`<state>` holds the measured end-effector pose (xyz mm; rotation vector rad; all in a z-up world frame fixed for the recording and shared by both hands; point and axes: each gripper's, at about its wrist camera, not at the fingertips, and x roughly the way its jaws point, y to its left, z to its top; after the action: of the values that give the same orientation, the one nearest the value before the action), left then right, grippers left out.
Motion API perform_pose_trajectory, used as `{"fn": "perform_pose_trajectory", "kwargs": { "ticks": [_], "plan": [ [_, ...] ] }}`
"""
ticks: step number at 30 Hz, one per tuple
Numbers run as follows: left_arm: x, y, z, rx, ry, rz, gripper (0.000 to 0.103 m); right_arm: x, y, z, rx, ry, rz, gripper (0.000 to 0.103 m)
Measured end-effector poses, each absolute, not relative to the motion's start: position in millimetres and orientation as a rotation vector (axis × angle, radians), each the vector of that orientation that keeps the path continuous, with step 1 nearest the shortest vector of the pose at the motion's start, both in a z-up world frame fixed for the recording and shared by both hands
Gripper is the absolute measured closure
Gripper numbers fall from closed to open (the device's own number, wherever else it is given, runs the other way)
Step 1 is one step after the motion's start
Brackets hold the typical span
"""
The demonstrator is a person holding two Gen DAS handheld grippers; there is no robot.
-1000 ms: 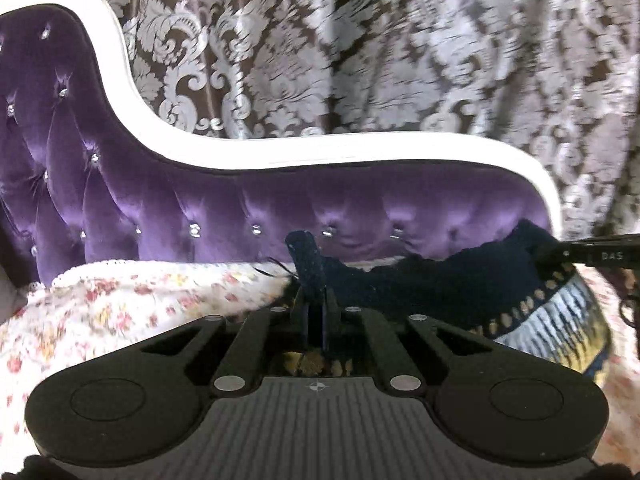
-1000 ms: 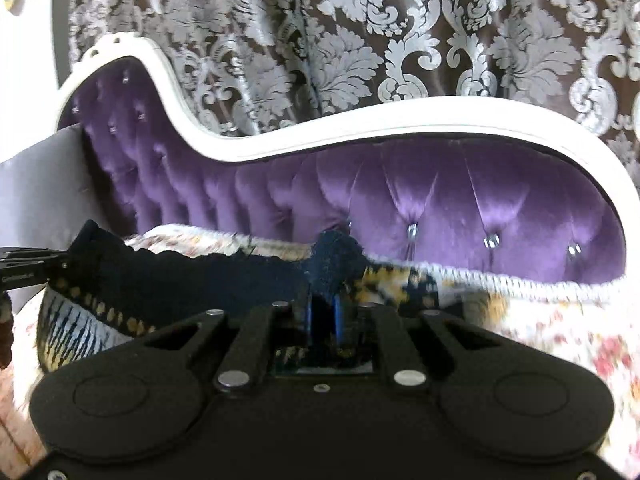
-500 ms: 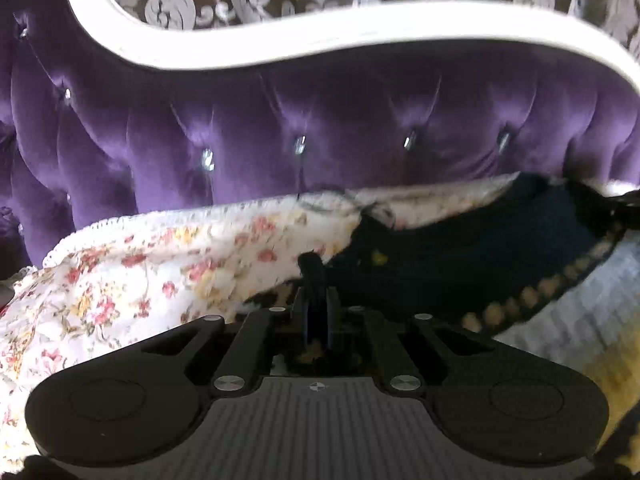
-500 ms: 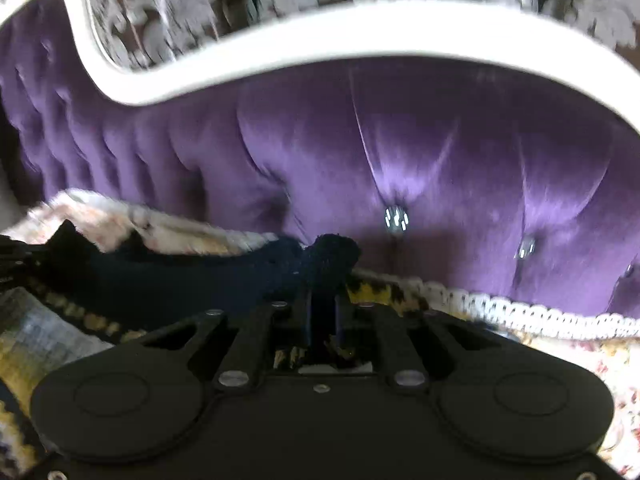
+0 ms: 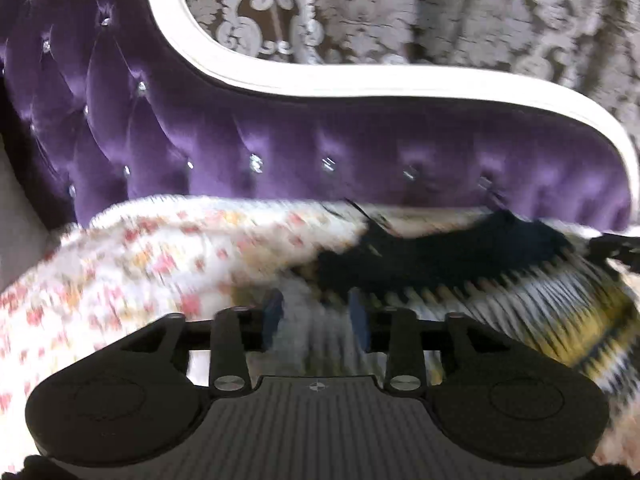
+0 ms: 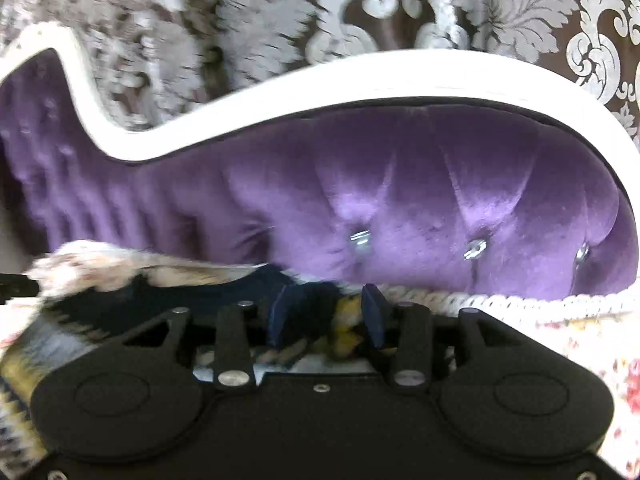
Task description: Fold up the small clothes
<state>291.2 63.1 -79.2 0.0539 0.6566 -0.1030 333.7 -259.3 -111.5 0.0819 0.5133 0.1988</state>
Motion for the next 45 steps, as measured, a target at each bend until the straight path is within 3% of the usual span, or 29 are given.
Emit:
{"fn": "perform_pose_trajectory", "kwargs": {
  "ticks": [8, 13, 18, 22, 25, 26, 31, 35, 42, 45],
  "plan": [
    [226, 40, -126, 0.253, 0.703, -0.106, 0.059, 269, -218, -144, -0.128, 0.665, 0.295, 0.05],
    [217, 71, -132, 0.171, 0.695, -0.053, 0.041, 247, -254, -153, -0.112, 0.672, 0.197, 0.044],
    [214, 86, -142, 0.071, 0.667, -0.032, 0.024, 240, -286, -150, -0.004, 0.665, 0.148, 0.045],
    [208, 90, -146, 0.045, 0.633, -0.03, 0.023, 235, -296, -145, 0.126, 0.619, 0.185, 0.04],
    [208, 89, -146, 0.046, 0.628, -0.028, 0.023, 235, -318, -140, 0.294, 0.549, 0.143, 0.014],
    [209, 89, -147, 0.043, 0.625, -0.029, 0.022, 238, -326, -139, 0.34, 0.538, 0.122, 0.011],
    [207, 87, -150, 0.052, 0.617, -0.022, 0.022, 281, -353, -153, 0.49, 0.654, 0.17, 0.01],
    [208, 88, -148, 0.051, 0.629, -0.022, 0.022, 308, -349, -157, 0.469, 0.662, 0.25, 0.0],
    [227, 84, -118, -0.025, 0.802, 0.03, 0.025, 302, -355, -166, 0.52, 0.582, 0.321, 0.0],
    [236, 64, -98, -0.005, 0.775, 0.025, 0.024, 303, -353, -165, 0.512, 0.58, 0.32, 0.0]
  ]
}}
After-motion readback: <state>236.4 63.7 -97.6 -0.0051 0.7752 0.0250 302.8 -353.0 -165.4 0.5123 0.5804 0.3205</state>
